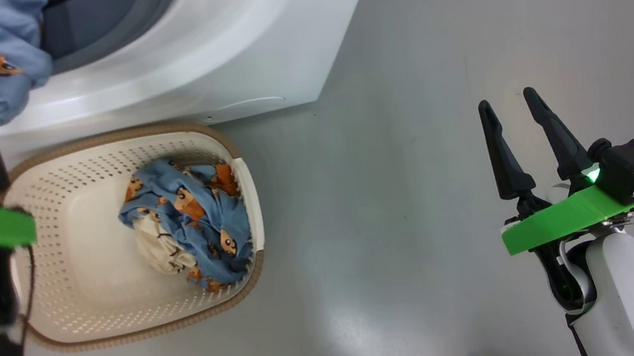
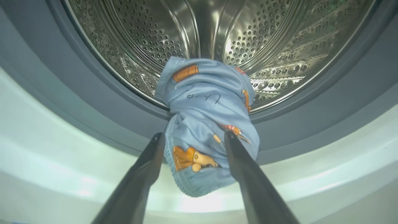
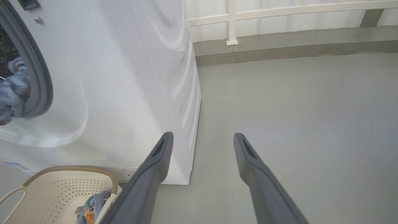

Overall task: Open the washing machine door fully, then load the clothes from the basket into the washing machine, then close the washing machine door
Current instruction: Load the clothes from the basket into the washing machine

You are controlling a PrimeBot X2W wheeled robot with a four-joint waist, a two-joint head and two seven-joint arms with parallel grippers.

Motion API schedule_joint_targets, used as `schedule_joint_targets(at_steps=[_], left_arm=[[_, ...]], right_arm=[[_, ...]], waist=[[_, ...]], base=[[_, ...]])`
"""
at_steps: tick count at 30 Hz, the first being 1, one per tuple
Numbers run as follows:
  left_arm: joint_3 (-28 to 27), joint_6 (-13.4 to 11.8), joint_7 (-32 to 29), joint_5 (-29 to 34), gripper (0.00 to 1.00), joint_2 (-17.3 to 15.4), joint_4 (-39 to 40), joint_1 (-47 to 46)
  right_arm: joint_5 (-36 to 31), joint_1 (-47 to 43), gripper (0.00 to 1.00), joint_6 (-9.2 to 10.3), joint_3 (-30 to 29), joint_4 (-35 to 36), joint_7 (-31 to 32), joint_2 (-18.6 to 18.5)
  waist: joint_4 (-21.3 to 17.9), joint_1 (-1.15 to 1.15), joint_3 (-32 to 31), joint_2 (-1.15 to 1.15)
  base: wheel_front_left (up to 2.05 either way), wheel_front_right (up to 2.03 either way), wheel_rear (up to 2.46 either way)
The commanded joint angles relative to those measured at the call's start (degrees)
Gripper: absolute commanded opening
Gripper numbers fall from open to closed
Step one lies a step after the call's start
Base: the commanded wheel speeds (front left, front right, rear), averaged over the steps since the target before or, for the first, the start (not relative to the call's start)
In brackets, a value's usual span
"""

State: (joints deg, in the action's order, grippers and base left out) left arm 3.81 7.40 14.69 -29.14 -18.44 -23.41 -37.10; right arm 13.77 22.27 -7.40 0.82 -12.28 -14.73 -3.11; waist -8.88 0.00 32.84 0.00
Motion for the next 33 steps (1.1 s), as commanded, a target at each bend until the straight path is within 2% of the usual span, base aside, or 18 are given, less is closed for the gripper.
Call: schedule_joint_targets(at_steps=[1,16,24,33], left_arm=[[-2.4,0.1,0.3,0.8,1.00,-1.8,2.4,2.6],[-5.6,0.1,0.3,2.6,1.00,1.6,11.5,17.4],[-9.2,0.1,0.3,3.1,1.00,3.8,15.8,24.5],[-10.3,0.1,0.3,3.4,1.00,5.1,17.2,27.3]], right_arm=[[-0.2,-1.8,1.00,-0.09,0.7,1.4,-0.3,0.1],[0.0,-3.4,1.00,-0.09,0.8,1.1,-0.3,-1.1],[0.2,-4.1,1.00,-0.09,1.0,0.4,-0.3,-1.3],[0.5,-4.3,1.00,-0.09,1.1,0.2,-0.3,-1.7]], waist=[[0.5,0.00,-0.6,0.00],[1.7,0.00,-3.2,0.00],[1.4,0.00,-5.0,0.00],[1.4,0.00,-5.7,0.00]], base=[[0.00,0.00,0.00],[0.00,0.00,0.00],[0.00,0.00,0.00],[0.00,0.00,0.00]])
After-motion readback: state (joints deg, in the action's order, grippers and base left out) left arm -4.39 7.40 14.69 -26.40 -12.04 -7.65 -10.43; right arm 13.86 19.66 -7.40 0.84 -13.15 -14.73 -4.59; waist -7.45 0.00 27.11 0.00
